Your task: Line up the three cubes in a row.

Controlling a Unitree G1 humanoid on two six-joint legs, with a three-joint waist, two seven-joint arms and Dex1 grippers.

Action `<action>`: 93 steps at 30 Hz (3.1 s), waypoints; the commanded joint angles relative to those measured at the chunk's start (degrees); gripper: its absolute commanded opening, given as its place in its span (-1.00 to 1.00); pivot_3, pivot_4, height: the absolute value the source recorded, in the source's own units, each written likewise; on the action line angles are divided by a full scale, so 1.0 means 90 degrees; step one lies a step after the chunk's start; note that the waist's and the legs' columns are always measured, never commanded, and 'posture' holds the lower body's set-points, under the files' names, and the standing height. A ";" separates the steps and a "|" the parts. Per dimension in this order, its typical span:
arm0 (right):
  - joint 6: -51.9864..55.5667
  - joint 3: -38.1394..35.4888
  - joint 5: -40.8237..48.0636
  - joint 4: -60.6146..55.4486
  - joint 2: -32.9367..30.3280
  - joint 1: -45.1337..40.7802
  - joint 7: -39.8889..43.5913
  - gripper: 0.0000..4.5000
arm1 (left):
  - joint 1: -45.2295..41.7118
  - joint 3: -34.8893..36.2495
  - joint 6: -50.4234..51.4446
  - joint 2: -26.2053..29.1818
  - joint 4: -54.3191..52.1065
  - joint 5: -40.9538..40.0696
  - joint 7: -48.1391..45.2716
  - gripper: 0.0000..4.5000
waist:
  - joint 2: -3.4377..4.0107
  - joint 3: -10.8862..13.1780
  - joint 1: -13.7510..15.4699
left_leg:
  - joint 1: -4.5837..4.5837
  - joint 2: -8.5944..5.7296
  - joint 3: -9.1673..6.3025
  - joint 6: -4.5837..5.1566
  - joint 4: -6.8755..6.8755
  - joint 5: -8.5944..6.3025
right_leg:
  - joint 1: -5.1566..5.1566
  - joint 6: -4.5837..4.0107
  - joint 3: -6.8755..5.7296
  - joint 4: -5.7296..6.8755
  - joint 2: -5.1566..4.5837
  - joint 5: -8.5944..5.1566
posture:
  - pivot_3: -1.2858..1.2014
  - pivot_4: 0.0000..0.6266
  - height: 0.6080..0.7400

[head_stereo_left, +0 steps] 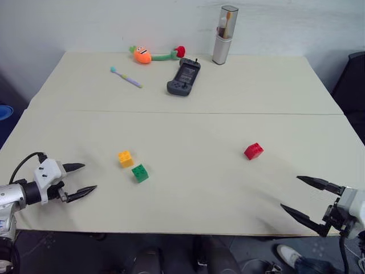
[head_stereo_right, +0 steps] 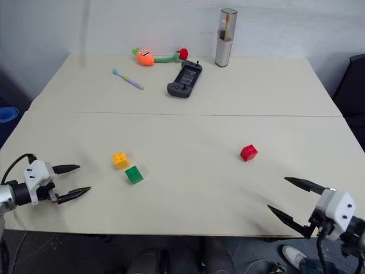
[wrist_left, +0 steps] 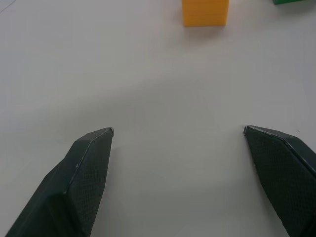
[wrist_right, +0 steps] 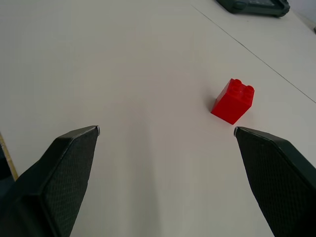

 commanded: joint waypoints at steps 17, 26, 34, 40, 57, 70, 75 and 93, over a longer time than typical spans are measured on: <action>0.0098 -0.0746 0.0051 -0.1337 0.2268 0.0916 -0.2603 1.00 | -0.1227 -0.0663 0.3229 -0.0503 -0.3169 -0.1712 -0.0525 0.99 | 0.0016 -0.0009 0.0078 | 0.0001 -0.0003 -0.0002 -0.0049 -0.0012 0.0025 | 0.0002 -0.0003 0.0005 0.0002 0.0009 -0.0007 | 0.03 -0.52 1.00; -0.0113 -0.0156 -0.0966 -0.1248 0.2889 0.1055 -0.3368 1.00 | -0.2064 -0.1410 0.2179 -0.1042 -0.2631 -0.1018 -0.0978 0.99 | 0.0013 -0.0011 -0.0104 | 0.0019 -0.0005 0.0025 -0.0064 -0.0047 0.0042 | -0.0002 -0.0005 0.0039 0.0008 0.0020 -0.0008 | 0.03 -0.52 1.00; 0.2536 0.0748 -0.0152 -0.0807 0.1483 -0.2176 -0.3886 1.00 | -0.2074 -0.1735 0.2166 -0.1497 -0.2797 -0.0861 -0.0914 0.99 | 0.0009 -0.0009 -0.0159 | 0.0023 -0.0007 0.0029 -0.0072 -0.0036 0.0055 | -0.0021 -0.0004 0.0054 0.0033 0.0031 -0.0008 | 0.03 -0.52 1.00; 0.3556 0.1466 -0.0448 0.0246 0.0987 -0.3691 -0.3889 1.00 | -0.2321 -0.1650 0.2180 -0.1521 -0.2683 -0.0883 -0.0903 0.99 | 0.0011 -0.0008 -0.0041 | 0.0007 -0.0007 0.0008 -0.0069 -0.0023 0.0058 | -0.0019 -0.0007 0.0038 0.0026 0.0032 -0.0010 | 0.03 -0.52 1.00; 0.4288 0.2301 -0.0764 0.0786 0.1176 -0.4318 -0.3899 0.12 | -0.2303 -0.1586 0.2294 -0.1539 -0.2813 -0.0893 -0.0661 1.00 | 0.0011 -0.0008 -0.0066 | -0.0019 -0.0009 0.0010 -0.0048 0.0000 0.0053 | -0.0023 0.0005 0.0029 0.0018 0.0017 -0.0004 | 0.03 -0.52 1.00; 0.2336 0.3870 -0.0682 0.1678 -0.0670 -0.5802 0.1556 -0.34 | -0.1847 -0.1432 0.2566 -0.1391 -0.3161 -0.0930 -0.0474 1.00 | 0.0011 -0.0003 -0.0104 | -0.0006 0.0003 0.0013 -0.0046 0.0001 0.0047 | -0.0013 0.0010 0.0025 0.0008 0.0032 -0.0001 | 0.03 -0.52 1.00; 0.1293 0.4330 -0.0967 0.2972 -0.0342 -0.6279 0.2536 -0.34 | -0.1599 -0.1298 0.2698 -0.1367 -0.3465 -0.0970 -0.0235 1.00 | 0.0006 -0.0001 -0.0050 | -0.0028 0.0004 0.0009 -0.0042 0.0011 0.0043 | -0.0019 0.0009 0.0015 -0.0003 0.0026 -0.0001 | 0.03 -0.52 1.00; 0.0220 0.4231 -0.1006 0.3787 0.0030 -0.6516 0.2913 0.86 | -0.0975 -0.0568 0.2943 -0.0927 -0.3811 -0.1040 0.0132 1.00 | 0.0010 0.0001 -0.0063 | -0.0071 -0.0002 -0.0016 -0.0029 0.0047 0.0038 | -0.0038 0.0019 -0.0012 0.0003 0.0003 0.0005 | 0.03 -0.52 1.00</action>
